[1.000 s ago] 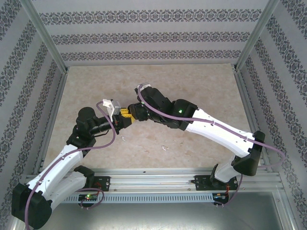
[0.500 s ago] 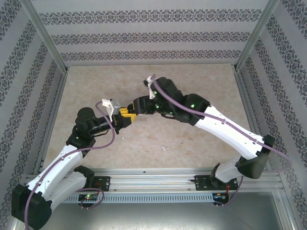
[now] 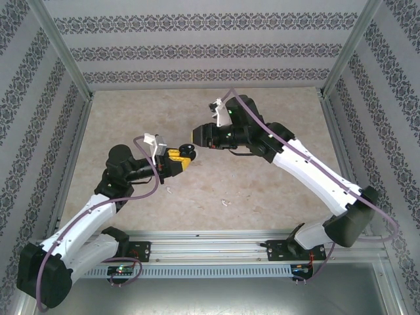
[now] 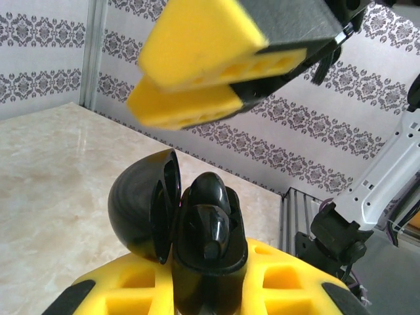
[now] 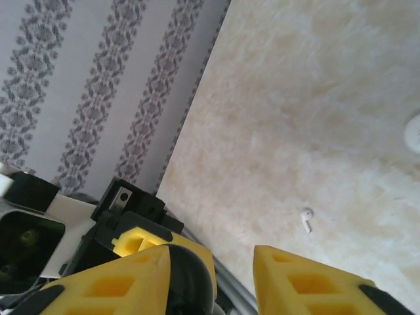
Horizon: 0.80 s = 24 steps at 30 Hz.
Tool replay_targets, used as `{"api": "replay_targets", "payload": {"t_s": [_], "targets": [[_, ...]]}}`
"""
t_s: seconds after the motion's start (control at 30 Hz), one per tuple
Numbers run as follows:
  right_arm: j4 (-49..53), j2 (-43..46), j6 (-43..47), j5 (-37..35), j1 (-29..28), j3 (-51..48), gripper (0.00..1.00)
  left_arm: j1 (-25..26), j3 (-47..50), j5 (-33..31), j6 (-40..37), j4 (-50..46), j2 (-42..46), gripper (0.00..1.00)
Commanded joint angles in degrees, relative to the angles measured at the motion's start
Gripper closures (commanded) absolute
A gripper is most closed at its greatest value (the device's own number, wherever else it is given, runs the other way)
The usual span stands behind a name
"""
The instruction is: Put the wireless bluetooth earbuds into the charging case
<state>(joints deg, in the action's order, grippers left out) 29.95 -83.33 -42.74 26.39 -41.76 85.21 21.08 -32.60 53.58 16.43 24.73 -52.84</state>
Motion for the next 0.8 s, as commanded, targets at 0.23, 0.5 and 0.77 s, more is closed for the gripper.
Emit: {"api": "replay_targets", "payload": {"t_s": [0.23, 0.5, 0.77], "targets": [[-5.4, 0.0, -1.8, 13.7, 0.4, -2.6, 0.74, 1.4, -2.4, -1.2, 3.0, 6.8, -3.1, 0.98], [-6.3, 8.2, 1.8, 15.0, 2.3, -6.1, 0.74, 1.2, -1.4, -5.4, 2.2, 0.6, -2.5, 0.98], [4.4, 15.0, 7.0, -2.1, 6.7, -8.2, 0.7, -2.4, -2.0, -10.3, 2.5, -7.2, -2.3, 0.99]]}}
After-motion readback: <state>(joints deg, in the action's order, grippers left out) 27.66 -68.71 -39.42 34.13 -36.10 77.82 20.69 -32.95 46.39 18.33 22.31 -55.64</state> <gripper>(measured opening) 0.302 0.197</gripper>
